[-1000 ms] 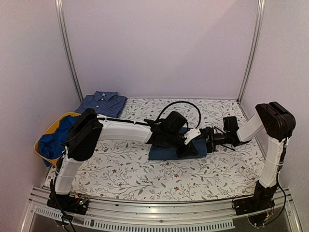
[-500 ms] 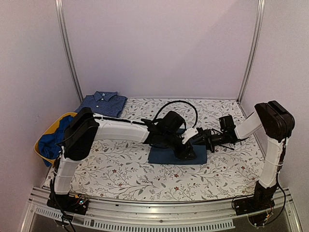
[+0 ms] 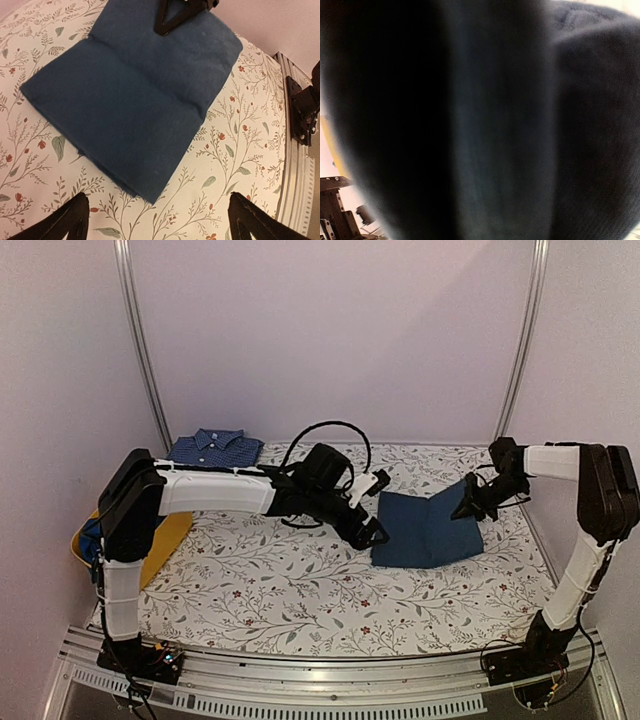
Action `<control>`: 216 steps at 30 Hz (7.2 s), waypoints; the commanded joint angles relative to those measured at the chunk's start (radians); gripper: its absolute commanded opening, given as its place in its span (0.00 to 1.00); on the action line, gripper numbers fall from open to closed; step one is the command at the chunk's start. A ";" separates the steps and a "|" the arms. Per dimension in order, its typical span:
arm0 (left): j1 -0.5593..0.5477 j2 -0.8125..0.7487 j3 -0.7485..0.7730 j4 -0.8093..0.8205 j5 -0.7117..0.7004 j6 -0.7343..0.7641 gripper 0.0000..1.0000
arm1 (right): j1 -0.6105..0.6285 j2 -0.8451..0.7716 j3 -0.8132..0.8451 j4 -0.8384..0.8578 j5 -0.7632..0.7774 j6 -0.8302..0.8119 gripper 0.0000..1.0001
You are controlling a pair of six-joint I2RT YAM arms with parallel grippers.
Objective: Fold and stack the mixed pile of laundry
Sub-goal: Turn over the square-folded T-shirt at the center of the board, then move the square-folded T-shirt to the center of the board, then pick up the square-folded T-shirt from the center of the board, then pass from the right arm to the left
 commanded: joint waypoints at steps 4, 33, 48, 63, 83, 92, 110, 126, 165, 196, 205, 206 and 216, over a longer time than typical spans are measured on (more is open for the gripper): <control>0.003 -0.037 -0.034 -0.039 -0.039 -0.056 0.98 | -0.147 -0.157 0.150 -0.300 0.405 -0.260 0.00; 0.143 -0.340 -0.401 -0.022 -0.135 -0.234 1.00 | 0.453 0.248 0.486 -0.360 0.911 -0.209 0.00; 0.291 -0.564 -0.663 0.149 -0.067 -0.412 1.00 | 0.688 0.552 0.853 -0.269 0.166 -0.106 0.29; 0.186 -0.325 -0.407 0.164 0.008 -0.415 0.98 | 0.291 0.140 0.434 0.108 -0.207 -0.045 0.60; 0.191 0.028 -0.287 -0.073 0.075 -0.288 0.32 | 0.396 0.100 -0.142 0.260 -0.222 -0.054 0.44; 0.280 -0.238 -0.447 0.000 0.132 -0.250 0.42 | 0.424 -0.125 -0.208 0.285 -0.252 0.030 0.47; 0.180 -0.103 -0.555 0.239 0.182 -0.459 0.44 | 0.268 0.153 -0.055 0.264 -0.045 -0.082 0.39; 0.334 -0.513 -0.717 0.289 0.005 -0.650 1.00 | 0.417 0.062 0.255 0.148 0.119 -0.200 0.41; 0.510 -0.647 -0.926 0.265 0.009 -0.881 1.00 | 1.108 0.444 0.374 0.058 0.786 -0.382 0.22; 0.315 -0.127 -0.759 0.853 0.173 -1.263 0.98 | 0.943 0.132 0.240 0.368 0.399 -0.264 0.00; 0.253 -0.004 -0.691 0.918 0.199 -1.323 0.73 | 0.944 0.159 0.288 0.367 0.398 -0.258 0.01; 0.251 0.001 -0.690 0.922 0.201 -1.327 0.71 | 0.944 0.162 0.292 0.365 0.399 -0.257 0.01; 0.243 0.042 -0.662 0.927 0.200 -1.322 0.53 | 0.944 0.195 0.324 0.347 0.387 -0.285 0.03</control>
